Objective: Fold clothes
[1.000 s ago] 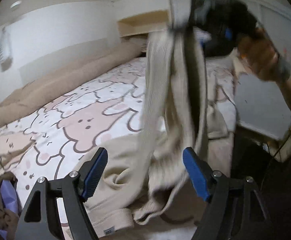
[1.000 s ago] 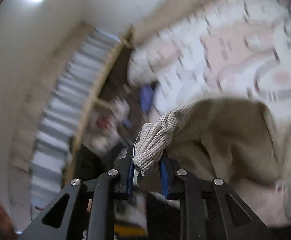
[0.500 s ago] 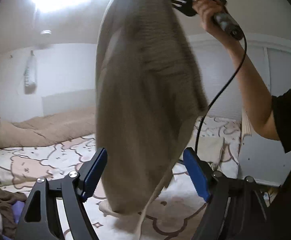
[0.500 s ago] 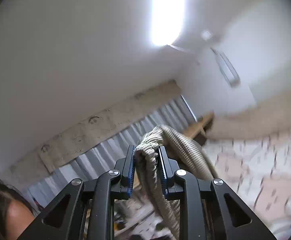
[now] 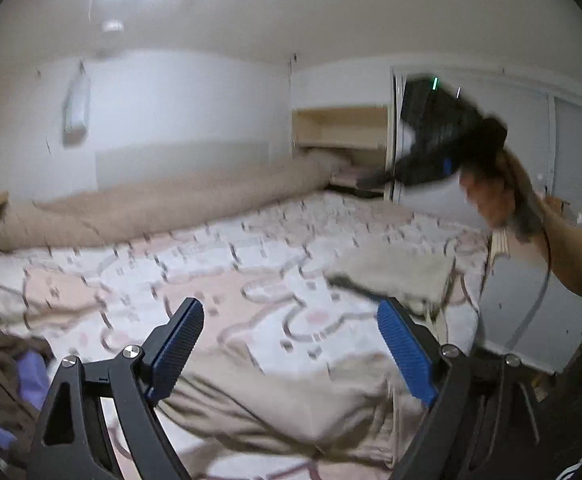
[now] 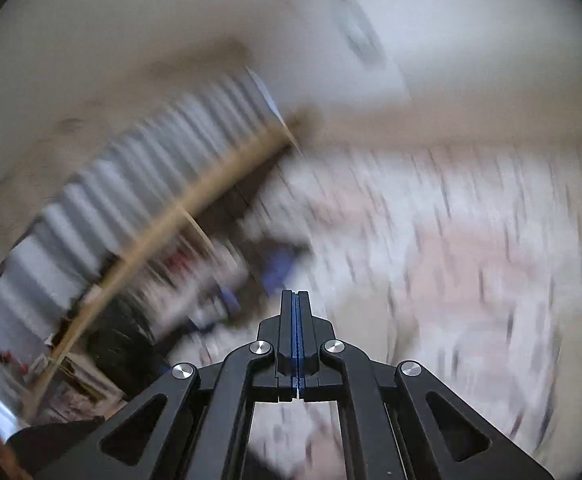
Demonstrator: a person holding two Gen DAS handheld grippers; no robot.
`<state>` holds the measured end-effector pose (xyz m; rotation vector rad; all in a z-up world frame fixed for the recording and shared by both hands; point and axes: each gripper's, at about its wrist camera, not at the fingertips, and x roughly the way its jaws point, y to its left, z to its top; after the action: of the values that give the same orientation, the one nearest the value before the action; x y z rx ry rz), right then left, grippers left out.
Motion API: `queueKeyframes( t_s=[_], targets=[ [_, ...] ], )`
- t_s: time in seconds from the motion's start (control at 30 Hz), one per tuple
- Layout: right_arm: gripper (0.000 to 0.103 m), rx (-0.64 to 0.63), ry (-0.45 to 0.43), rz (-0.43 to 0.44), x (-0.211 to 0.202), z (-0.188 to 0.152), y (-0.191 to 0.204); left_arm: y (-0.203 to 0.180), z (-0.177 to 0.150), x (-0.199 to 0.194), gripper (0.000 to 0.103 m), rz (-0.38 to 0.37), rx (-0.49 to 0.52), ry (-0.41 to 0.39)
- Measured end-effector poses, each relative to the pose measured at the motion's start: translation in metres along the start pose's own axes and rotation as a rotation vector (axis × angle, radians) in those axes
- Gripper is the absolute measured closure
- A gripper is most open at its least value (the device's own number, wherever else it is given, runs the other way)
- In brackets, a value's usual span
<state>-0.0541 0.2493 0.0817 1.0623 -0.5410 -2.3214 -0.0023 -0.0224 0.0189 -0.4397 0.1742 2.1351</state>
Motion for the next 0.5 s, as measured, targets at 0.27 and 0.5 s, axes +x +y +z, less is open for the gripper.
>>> queueKeyframes(
  t_s=[0.27, 0.5],
  targets=[
    [0.101, 0.296, 0.141, -0.036, 0.046, -0.123, -0.095, -0.058, -0.046, 0.049, 0.014, -0.085, 0.135, 0.205],
    [0.030, -0.044, 0.138, -0.318, 0.036, -0.186, -0.045, -0.062, -0.074, 0.053, 0.014, -0.071, 0.173, 0.293]
  ],
)
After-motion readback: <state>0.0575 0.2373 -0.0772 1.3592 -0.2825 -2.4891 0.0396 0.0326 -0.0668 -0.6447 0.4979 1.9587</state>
